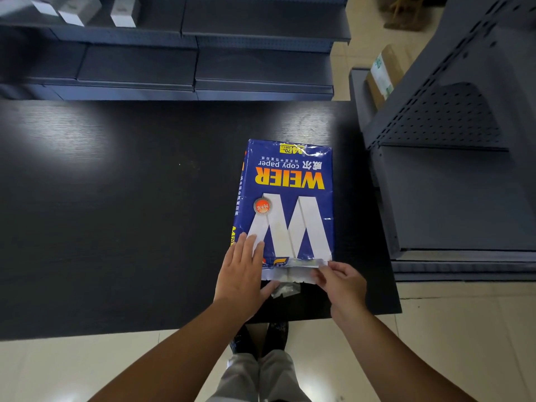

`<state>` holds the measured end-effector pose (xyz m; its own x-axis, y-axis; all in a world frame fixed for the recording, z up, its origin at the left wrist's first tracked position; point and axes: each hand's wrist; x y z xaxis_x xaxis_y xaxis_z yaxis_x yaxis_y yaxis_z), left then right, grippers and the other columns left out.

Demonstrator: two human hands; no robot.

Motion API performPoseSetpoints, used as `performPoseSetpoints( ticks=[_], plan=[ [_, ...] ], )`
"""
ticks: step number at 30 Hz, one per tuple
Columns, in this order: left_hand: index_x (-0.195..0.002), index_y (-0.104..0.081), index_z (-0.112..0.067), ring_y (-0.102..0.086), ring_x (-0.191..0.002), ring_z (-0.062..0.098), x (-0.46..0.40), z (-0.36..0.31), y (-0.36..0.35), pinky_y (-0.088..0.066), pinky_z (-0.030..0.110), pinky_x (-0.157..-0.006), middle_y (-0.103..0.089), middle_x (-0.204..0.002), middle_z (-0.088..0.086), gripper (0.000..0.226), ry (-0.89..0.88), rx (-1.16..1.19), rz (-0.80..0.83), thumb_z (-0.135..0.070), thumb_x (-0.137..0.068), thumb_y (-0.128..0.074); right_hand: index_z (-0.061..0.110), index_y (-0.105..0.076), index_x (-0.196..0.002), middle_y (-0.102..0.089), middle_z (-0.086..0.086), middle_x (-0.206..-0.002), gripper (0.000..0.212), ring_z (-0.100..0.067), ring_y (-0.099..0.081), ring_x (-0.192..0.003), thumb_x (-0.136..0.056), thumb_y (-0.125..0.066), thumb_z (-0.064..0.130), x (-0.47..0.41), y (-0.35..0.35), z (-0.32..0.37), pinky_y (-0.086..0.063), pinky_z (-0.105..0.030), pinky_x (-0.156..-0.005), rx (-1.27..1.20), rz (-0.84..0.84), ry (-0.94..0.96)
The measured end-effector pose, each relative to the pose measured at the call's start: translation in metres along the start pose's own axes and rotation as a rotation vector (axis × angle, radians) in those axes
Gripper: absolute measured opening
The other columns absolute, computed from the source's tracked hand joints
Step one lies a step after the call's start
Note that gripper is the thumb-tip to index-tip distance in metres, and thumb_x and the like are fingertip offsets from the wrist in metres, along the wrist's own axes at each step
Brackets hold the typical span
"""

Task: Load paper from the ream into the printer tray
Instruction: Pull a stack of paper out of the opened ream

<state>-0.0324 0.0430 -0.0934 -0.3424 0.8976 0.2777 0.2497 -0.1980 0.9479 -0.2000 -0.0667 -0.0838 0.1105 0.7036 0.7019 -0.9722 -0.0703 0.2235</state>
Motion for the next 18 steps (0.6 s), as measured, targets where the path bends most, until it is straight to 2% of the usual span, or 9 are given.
performPoseSetpoints(
  ticks=[3,6,8,10,12,14,18],
  plan=[
    [-0.147,-0.019,-0.021,-0.007,-0.148,0.024,0.003,0.001,0.001,-0.022,0.042,-0.120,-0.019,-0.159,0.004,0.080,0.006,0.060,-0.013,-0.069,-0.086,-0.040,0.010,-0.067,-0.109,-0.075,-0.012,-0.084,0.025,-0.019,-0.069,-0.071,-0.088,-0.066,-0.002,0.006,0.009,-0.001,-0.058,-0.032,-0.070,0.049,0.019,0.033],
    [-0.141,-0.030,-0.027,-0.020,-0.143,0.016,0.008,0.001,0.006,-0.034,0.035,-0.113,-0.028,-0.153,-0.003,0.064,0.083,0.271,-0.061,-0.061,-0.089,-0.046,0.021,-0.066,-0.123,-0.073,-0.010,-0.097,0.043,-0.017,-0.059,-0.068,-0.088,-0.061,-0.002,0.016,0.019,-0.007,-0.052,-0.029,-0.062,0.105,0.076,0.044],
    [-0.136,-0.039,-0.026,-0.030,-0.135,0.012,0.014,0.001,0.010,-0.043,0.033,-0.104,-0.034,-0.145,-0.005,0.053,0.210,0.462,-0.140,-0.053,-0.092,-0.049,0.023,-0.065,-0.128,-0.070,-0.008,-0.092,0.048,-0.016,-0.052,-0.065,-0.089,-0.058,-0.004,0.023,0.029,-0.011,-0.047,-0.028,-0.057,0.120,0.106,0.038],
    [-0.134,-0.042,-0.022,-0.037,-0.128,0.014,0.020,0.002,0.010,-0.051,0.034,-0.096,-0.037,-0.139,-0.001,0.048,0.361,0.643,-0.201,-0.044,-0.093,-0.053,0.024,-0.064,-0.130,-0.066,-0.009,-0.080,0.049,-0.015,-0.047,-0.061,-0.090,-0.056,-0.004,0.032,0.039,-0.015,-0.043,-0.027,-0.053,0.150,0.111,0.038],
    [-0.133,-0.043,-0.019,-0.048,-0.120,0.022,0.025,0.000,0.010,-0.052,0.038,-0.092,-0.042,-0.133,0.006,0.045,0.485,0.783,-0.205,-0.037,-0.093,-0.055,0.023,-0.065,-0.128,-0.062,-0.008,-0.071,0.048,-0.014,-0.043,-0.055,-0.089,-0.056,-0.003,0.041,0.048,-0.022,-0.039,-0.025,-0.049,0.175,0.106,0.042],
    [-0.136,-0.041,-0.020,-0.054,-0.113,0.027,0.031,0.000,0.008,-0.050,0.036,-0.089,-0.043,-0.133,0.008,0.047,0.567,0.876,-0.131,-0.032,-0.093,-0.055,0.020,-0.064,-0.125,-0.062,-0.009,-0.070,0.042,-0.015,-0.044,-0.054,-0.089,-0.057,0.000,0.054,0.055,-0.030,-0.039,-0.026,-0.048,0.220,0.119,0.040],
    [-0.141,-0.035,-0.028,-0.059,-0.111,0.029,0.051,0.004,-0.004,-0.054,0.047,-0.091,-0.056,-0.133,0.008,0.053,0.597,0.912,0.005,-0.026,-0.093,-0.057,0.011,-0.065,-0.107,-0.072,-0.012,-0.085,0.018,-0.021,-0.065,-0.066,-0.089,-0.062,0.011,0.081,0.061,-0.042,-0.056,-0.036,-0.061,0.352,0.167,0.039]
  ],
)
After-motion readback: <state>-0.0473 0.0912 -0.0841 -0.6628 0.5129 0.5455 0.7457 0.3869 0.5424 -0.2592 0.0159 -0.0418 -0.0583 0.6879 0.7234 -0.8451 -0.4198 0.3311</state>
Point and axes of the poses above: each hand's wrist, its own x-axis away from the middle knuckle, its own y-axis out of the back of the hand, z = x × y
